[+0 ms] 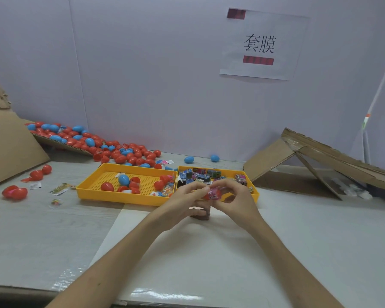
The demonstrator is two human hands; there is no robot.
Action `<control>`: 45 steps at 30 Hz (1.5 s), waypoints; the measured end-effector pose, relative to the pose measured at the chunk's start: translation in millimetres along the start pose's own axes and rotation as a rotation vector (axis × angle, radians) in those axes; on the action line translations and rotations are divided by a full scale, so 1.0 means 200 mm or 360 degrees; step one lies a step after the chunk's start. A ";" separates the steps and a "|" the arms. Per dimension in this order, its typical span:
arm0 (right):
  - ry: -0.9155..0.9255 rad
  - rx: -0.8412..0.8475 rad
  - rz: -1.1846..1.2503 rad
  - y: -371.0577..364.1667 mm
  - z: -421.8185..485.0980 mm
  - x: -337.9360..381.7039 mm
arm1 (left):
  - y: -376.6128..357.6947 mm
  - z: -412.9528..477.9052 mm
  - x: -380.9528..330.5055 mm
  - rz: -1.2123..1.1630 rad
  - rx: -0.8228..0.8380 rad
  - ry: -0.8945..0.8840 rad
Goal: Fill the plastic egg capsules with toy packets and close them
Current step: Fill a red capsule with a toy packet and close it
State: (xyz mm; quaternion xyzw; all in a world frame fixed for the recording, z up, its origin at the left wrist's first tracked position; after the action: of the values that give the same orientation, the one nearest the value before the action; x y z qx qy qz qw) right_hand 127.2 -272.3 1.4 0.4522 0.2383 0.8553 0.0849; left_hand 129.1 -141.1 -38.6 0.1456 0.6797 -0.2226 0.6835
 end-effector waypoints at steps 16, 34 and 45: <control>-0.0138 0.0082 0.0101 -0.02 0.02 -0.06 | 0.03 -0.01 -0.05 -0.0307 -0.0043 -0.0110; -0.0192 -0.0019 0.0380 0.02 0.01 -0.06 | -0.02 -0.02 -0.02 -0.0799 0.0183 -0.0019; -0.0088 -0.0017 0.0307 0.00 0.02 -0.06 | -0.05 -0.02 -0.03 -0.0790 0.0287 -0.0051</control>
State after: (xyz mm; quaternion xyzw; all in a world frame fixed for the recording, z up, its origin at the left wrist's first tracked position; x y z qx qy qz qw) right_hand 136.4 -274.8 -5.6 0.4960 0.1866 0.8479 0.0112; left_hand 119.9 -146.7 -31.6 0.0312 0.6612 -0.4456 0.6028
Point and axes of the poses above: each hand's wrist, its own z-axis towards the middle knuckle, its own y-axis out of the back of the hand, x = y × z, the point moved 9 cm from there along z, towards the middle knuckle, and after that the axes turned 8 degrees about x, right-handed, at the moved point
